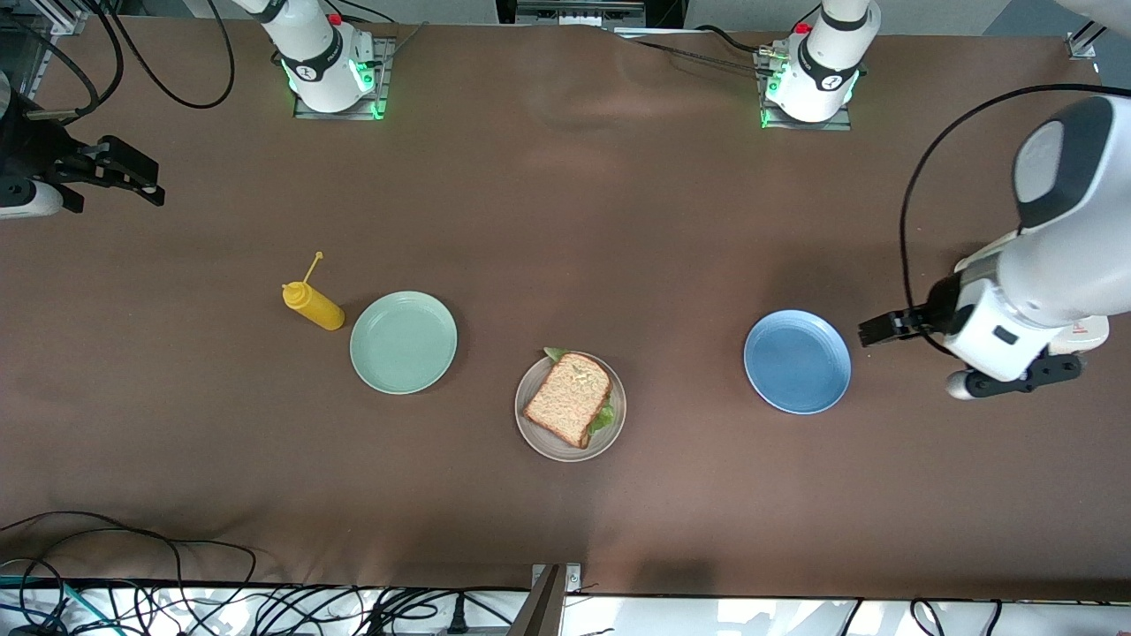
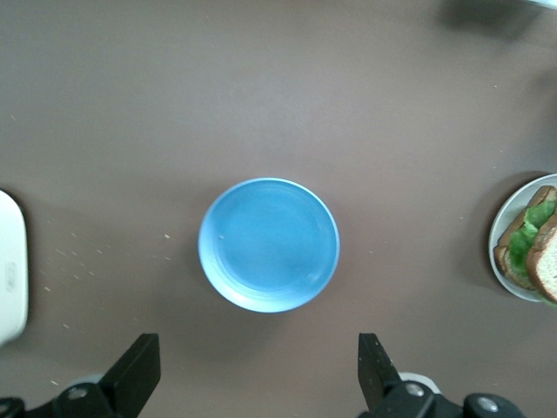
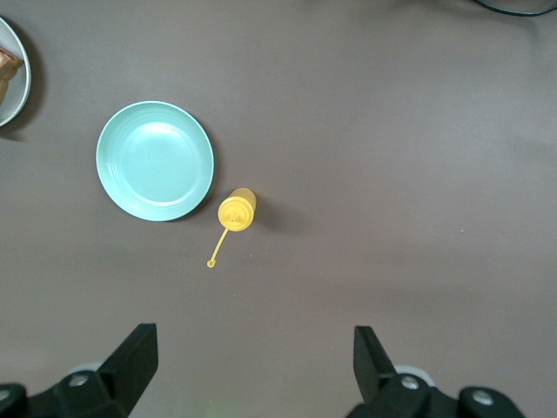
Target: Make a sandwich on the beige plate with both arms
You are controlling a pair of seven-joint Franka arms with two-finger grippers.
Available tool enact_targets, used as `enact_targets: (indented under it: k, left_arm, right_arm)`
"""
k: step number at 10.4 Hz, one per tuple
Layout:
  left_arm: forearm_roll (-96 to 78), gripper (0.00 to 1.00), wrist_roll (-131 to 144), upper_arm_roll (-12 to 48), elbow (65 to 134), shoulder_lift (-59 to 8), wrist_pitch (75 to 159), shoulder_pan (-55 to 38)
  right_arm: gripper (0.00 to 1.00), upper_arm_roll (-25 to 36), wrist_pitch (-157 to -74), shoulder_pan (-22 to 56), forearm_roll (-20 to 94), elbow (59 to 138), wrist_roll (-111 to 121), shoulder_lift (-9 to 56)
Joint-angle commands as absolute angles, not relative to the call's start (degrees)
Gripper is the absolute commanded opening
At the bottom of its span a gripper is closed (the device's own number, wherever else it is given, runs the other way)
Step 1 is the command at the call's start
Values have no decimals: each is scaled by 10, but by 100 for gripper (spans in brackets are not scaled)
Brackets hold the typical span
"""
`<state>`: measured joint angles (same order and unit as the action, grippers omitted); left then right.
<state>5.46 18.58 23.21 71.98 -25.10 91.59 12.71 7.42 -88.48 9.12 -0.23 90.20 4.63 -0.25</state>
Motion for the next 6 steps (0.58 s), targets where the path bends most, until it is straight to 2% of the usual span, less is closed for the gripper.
enact_targets:
  k: [1, 6]
  left_arm:
    - [69, 100, 100, 234, 708, -231, 873, 151]
    - [69, 99, 62, 225, 722, -215, 869, 186]
  right_arm:
    - [100, 77, -872, 90, -4, 884, 45, 5]
    - [100, 82, -865, 88, 4, 883, 46, 15]
